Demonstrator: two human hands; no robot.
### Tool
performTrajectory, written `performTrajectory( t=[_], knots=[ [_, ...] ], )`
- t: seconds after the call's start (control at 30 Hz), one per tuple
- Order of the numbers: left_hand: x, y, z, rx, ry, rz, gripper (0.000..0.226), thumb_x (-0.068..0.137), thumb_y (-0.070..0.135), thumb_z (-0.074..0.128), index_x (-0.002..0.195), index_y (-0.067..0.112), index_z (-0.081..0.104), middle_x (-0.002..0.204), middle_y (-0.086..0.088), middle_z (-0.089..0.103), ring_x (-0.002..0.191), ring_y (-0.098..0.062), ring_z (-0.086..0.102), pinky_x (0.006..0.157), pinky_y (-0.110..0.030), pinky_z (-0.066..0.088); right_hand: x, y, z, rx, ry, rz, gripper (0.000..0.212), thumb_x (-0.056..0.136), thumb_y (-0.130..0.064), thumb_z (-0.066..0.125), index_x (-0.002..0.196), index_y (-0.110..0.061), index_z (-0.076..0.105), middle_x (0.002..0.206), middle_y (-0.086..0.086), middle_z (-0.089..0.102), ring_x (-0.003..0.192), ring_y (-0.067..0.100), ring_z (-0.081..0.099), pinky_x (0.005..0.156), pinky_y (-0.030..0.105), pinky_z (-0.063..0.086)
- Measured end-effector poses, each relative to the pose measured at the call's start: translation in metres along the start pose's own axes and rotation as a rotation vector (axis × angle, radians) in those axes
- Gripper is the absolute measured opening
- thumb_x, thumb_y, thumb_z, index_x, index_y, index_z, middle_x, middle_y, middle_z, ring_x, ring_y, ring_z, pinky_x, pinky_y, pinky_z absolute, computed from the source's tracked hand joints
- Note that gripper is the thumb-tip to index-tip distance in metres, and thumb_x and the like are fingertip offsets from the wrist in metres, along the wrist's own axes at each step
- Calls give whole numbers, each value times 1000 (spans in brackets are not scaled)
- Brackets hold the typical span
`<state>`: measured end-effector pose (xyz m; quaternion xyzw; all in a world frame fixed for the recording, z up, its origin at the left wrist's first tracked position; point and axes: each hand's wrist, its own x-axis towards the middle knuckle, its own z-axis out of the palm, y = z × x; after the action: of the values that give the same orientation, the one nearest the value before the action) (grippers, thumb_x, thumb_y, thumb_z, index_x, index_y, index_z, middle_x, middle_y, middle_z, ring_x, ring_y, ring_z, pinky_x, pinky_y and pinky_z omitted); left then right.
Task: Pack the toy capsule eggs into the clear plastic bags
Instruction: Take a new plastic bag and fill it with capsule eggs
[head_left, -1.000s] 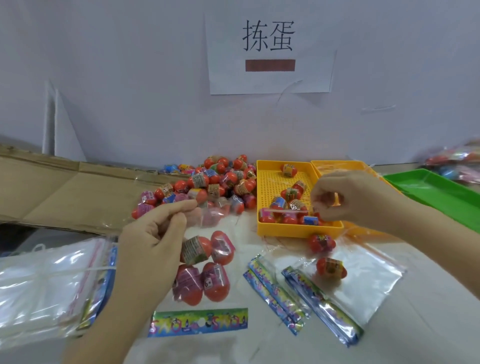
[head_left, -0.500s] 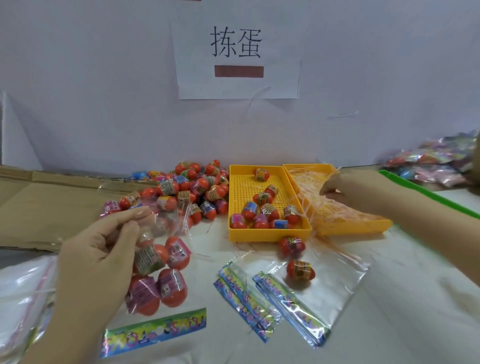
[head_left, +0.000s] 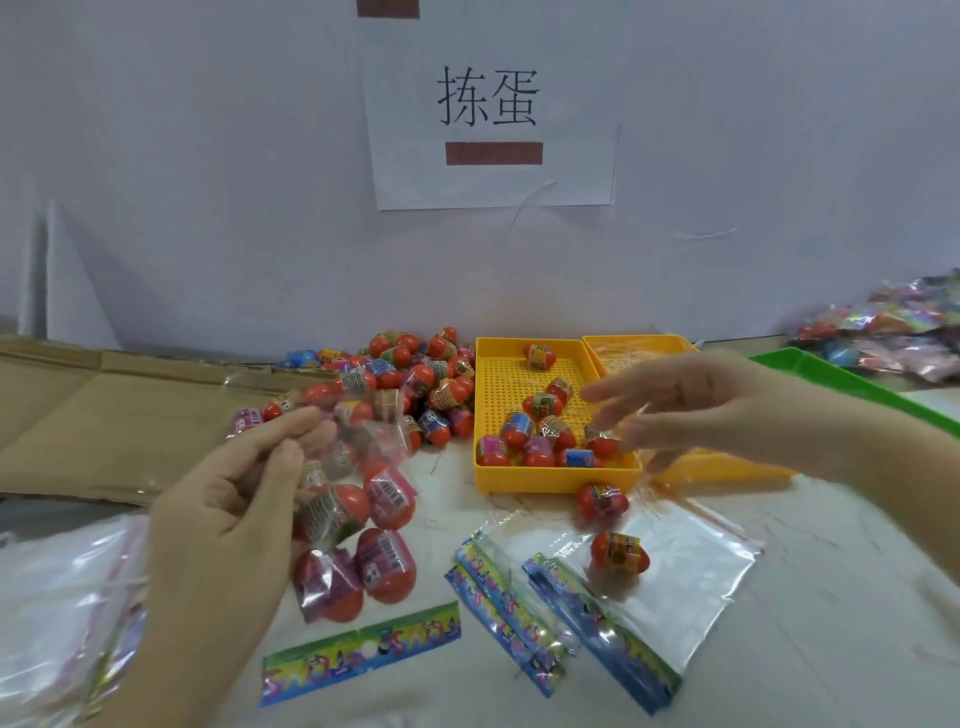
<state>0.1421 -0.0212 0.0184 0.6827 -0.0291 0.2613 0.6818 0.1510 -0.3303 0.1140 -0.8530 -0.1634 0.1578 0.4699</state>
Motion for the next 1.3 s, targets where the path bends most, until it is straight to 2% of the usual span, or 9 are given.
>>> performTrajectory(
  t=[0.1, 0.2, 0.3, 0.4, 0.57, 0.7, 0.87, 1.1, 1.3],
  knots=[
    [-3, 4, 1, 23, 1, 55, 28, 94, 15, 55, 97, 36, 74, 92, 15, 76, 75, -6, 73, 44, -41, 57, 15, 2, 55, 192, 277, -157, 54, 54, -53, 73, 105, -38, 69, 102, -11, 72, 93, 11, 70, 70, 26, 59],
    [-4, 8, 3, -9, -6, 39, 25, 87, 29, 56, 95, 44, 74, 91, 15, 76, 70, -4, 72, 41, -41, 54, 33, 3, 105, 291, 238, -134, 62, 53, -60, 72, 112, -42, 64, 109, -16, 69, 95, 2, 67, 73, 22, 56],
    [-5, 12, 4, -35, -69, 36, 25, 83, 31, 55, 94, 43, 74, 91, 12, 77, 68, -7, 73, 42, -21, 52, 47, 9, 130, 355, 200, -92, 63, 56, -65, 67, 114, -44, 58, 110, -16, 68, 96, 0, 66, 81, 24, 56],
    [-7, 17, 6, -57, -152, 44, 29, 83, 25, 55, 92, 44, 75, 85, 11, 77, 64, -2, 71, 43, -11, 47, 49, 15, 139, 531, 215, -109, 54, 61, -59, 67, 109, -35, 66, 99, -8, 74, 87, 9, 70, 76, 21, 56],
    [-9, 12, 10, -148, -240, -73, 29, 79, 28, 59, 106, 29, 70, 89, 4, 78, 74, -10, 74, 53, -14, 53, 44, 19, 137, 728, 269, -176, 29, 64, -40, 72, 88, -25, 77, 84, 5, 74, 71, 15, 69, 61, 25, 57],
    [-3, 4, 7, -166, -321, -246, 42, 62, 42, 70, 98, 22, 78, 100, -4, 77, 88, -22, 75, 68, -29, 61, 39, 19, 132, 716, 295, -187, 24, 71, -34, 69, 89, -22, 78, 83, 8, 74, 68, 18, 69, 58, 28, 57],
    [-3, 3, 9, -178, -297, -265, 21, 68, 31, 65, 82, 27, 81, 93, -4, 78, 68, -12, 73, 59, -21, 57, 37, 17, 131, 652, 362, -138, 19, 74, -28, 67, 88, -20, 78, 84, 9, 74, 72, 20, 71, 56, 36, 59],
    [-9, 6, 12, -136, -262, -245, 21, 70, 31, 64, 83, 37, 80, 90, -1, 78, 74, -17, 75, 57, -22, 57, 34, 15, 125, 645, 465, -128, 12, 83, -1, 67, 88, -10, 73, 74, 16, 72, 59, 26, 70, 53, 30, 58],
    [-11, 9, 16, -128, -202, -209, 22, 72, 28, 62, 80, 40, 79, 83, 1, 78, 68, -12, 74, 53, -17, 54, 33, 13, 120, 685, 470, -147, 6, 74, -8, 71, 73, -13, 74, 77, 13, 73, 64, 25, 71, 53, 29, 57]
  ],
)
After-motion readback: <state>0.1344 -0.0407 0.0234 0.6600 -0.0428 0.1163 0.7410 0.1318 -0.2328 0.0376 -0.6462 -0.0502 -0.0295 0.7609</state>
